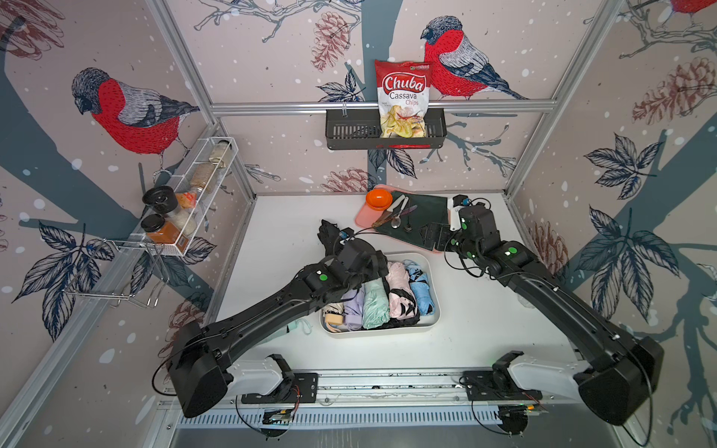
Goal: Put the umbrella into the storage box
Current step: Place the umbrella in the storage box, then pick up the umbrella from the center of the board.
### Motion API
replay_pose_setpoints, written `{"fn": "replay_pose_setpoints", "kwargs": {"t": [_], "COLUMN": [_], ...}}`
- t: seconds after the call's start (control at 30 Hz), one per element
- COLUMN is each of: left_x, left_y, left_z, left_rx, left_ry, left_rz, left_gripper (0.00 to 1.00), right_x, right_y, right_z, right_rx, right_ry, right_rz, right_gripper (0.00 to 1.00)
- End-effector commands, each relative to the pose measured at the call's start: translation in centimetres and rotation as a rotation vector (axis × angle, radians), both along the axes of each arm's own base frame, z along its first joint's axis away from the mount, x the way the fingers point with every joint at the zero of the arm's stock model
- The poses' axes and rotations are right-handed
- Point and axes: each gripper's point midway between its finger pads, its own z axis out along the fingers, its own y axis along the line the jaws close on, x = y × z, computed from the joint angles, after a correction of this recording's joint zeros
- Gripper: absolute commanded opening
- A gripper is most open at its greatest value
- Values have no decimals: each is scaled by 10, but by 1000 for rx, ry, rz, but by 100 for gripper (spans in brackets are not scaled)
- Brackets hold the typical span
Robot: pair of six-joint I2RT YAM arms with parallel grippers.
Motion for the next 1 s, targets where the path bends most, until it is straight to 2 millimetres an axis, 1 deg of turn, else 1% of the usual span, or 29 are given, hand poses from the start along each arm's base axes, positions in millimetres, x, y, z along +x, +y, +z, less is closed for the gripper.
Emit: {"fn": "replay_pose_setpoints", "kwargs": {"t": [0.0, 0.07, 0.17, 0.27, 0.3, 0.37, 0.47, 0.6, 0.67, 0.8, 0.97], "left_x": [22, 39, 68, 97, 106, 123, 147, 171, 179, 193, 202], "left_y": [36, 55, 81, 100, 106, 117, 130, 140, 140, 135, 142], "left_z": [3, 3, -4, -13, -17, -24, -42, -73, -87, -113, -138], "left_rx": [99, 111, 121, 113, 118, 123, 123, 108, 107, 122, 181], "left_ry": [-61, -71, -66, -50, -40, -17, 31, 132, 177, 234, 296], "left_rz": [47, 96, 159, 195, 209, 229, 246, 238, 222, 201, 224], "left_gripper": [99, 99, 99, 99, 99, 99, 99, 99, 99, 98, 97], "right_x": [5, 8, 12, 13, 17, 19, 22, 28, 31, 39, 44], "right_y": [-4, -4, -3, -4, -4, -5, -9, -12, -12, -13, -12], "right_z": [3, 2, 0, 1, -6, -9, -11, -14, -17, -24, -32], "right_rx": [-12, -14, -11, -8, -20, -26, -29, -20, -13, -10, -12], "right_ry": [-21, -23, -24, -31, -17, -12, -8, 3, 10, 32, 54], "right_rz": [-21, -24, -20, -22, -24, -29, -40, -49, -48, -57, -57], "right_gripper": [100, 100, 100, 100, 100, 100, 100, 100, 100, 100, 100]}}
